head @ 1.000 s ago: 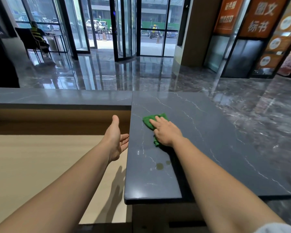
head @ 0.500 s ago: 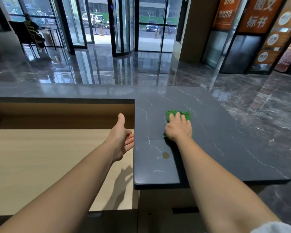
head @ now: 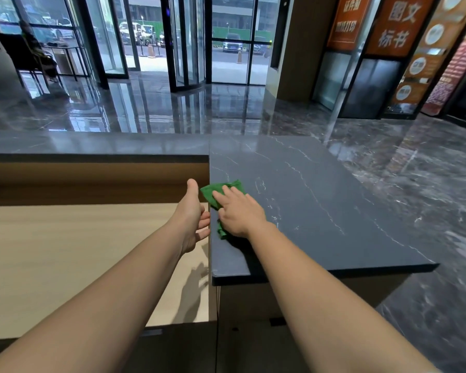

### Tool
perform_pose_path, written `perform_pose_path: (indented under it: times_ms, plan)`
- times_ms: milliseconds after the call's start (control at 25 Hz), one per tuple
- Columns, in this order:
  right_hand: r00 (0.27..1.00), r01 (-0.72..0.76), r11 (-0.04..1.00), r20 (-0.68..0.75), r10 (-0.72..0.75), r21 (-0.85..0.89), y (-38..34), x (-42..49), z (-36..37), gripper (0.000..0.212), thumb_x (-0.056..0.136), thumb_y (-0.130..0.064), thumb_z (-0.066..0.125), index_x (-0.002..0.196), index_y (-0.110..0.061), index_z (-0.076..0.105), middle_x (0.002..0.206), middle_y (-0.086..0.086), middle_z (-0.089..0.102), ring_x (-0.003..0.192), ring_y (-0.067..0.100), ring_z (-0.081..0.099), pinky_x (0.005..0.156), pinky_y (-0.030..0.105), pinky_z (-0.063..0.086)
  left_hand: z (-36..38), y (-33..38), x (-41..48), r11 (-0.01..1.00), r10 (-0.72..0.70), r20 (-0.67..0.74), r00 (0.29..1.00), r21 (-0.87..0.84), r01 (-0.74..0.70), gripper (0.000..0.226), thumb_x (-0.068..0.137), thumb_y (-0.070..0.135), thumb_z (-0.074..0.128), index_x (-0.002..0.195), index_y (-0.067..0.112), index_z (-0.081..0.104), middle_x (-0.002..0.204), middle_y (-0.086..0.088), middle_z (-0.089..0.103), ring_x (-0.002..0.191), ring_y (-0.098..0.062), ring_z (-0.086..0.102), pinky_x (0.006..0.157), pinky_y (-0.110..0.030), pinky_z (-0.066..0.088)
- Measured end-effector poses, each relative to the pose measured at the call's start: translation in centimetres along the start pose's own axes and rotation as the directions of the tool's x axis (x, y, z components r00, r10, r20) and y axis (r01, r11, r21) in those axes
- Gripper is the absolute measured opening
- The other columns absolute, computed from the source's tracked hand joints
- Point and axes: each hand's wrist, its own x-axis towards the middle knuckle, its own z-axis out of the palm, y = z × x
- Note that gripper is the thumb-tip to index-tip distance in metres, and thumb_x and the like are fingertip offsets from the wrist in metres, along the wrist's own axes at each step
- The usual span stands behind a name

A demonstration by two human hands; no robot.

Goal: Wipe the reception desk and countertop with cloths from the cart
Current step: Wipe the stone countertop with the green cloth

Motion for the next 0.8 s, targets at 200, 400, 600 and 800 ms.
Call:
perform_pose_path:
  times_ms: [200, 400, 600, 800]
  plan:
    - [0.983, -0.182, 0.983, -0.011, 0.182, -0.013, 8.2, -2.6, -1.5, 0.056, 0.101, -0.020, 0.025, 0.155, -0.026, 0.014, 0.164, -0.001, 0.004, 0.151, 0.017, 0.005, 0.121, 0.038, 0.010, 0.1, 0.2, -1.8, 0.998, -0.009, 0.002, 1.000, 0.070, 0.009, 0.077, 0.092, 0.069, 0.023, 0.143, 0.013, 0.039, 0.104, -0.009, 0.058, 0.090, -0.018, 0.057, 0.074, -0.035, 0.049]
    - [0.910, -0.414, 0.910, -0.020, 0.415, 0.036, 13.2, -5.2, -2.1, 0.057, 0.100, -0.020, 0.025, 0.156, -0.026, 0.014, 0.164, 0.001, 0.003, 0.151, 0.018, 0.004, 0.122, 0.038, 0.009, -0.6, -0.4, -2.6, 0.991, -0.018, 0.022, 1.000, 0.131, 0.015, 0.076, 0.091, 0.070, 0.022, 0.141, 0.015, 0.040, 0.100, -0.007, 0.058, 0.098, -0.021, 0.058, 0.090, -0.039, 0.050]
    - [0.773, -0.615, 0.786, -0.146, 0.617, 0.067, 7.1, -4.8, -0.4, 0.057, 0.097, -0.021, 0.030, 0.153, -0.020, 0.020, 0.162, 0.006, 0.011, 0.149, 0.025, 0.008, 0.119, 0.043, 0.012, -1.0, -1.2, -3.5, 0.991, 0.008, 0.056, 0.998, 0.131, -0.015, 0.075, 0.094, 0.067, 0.023, 0.142, 0.013, 0.040, 0.099, -0.004, 0.057, 0.097, -0.017, 0.055, 0.078, -0.034, 0.048]
    - [0.768, -0.588, 0.798, -0.219, 0.602, 0.129, -3.1, -4.4, 2.0, 0.061, 0.095, -0.028, 0.038, 0.153, -0.016, 0.022, 0.162, 0.010, 0.012, 0.148, 0.029, 0.008, 0.119, 0.048, 0.009, -1.2, -1.9, -4.3, 0.996, 0.033, 0.069, 0.997, 0.081, -0.039, 0.071, 0.095, 0.064, 0.023, 0.136, 0.011, 0.045, 0.090, -0.002, 0.056, 0.099, -0.019, 0.058, 0.071, -0.030, 0.048]
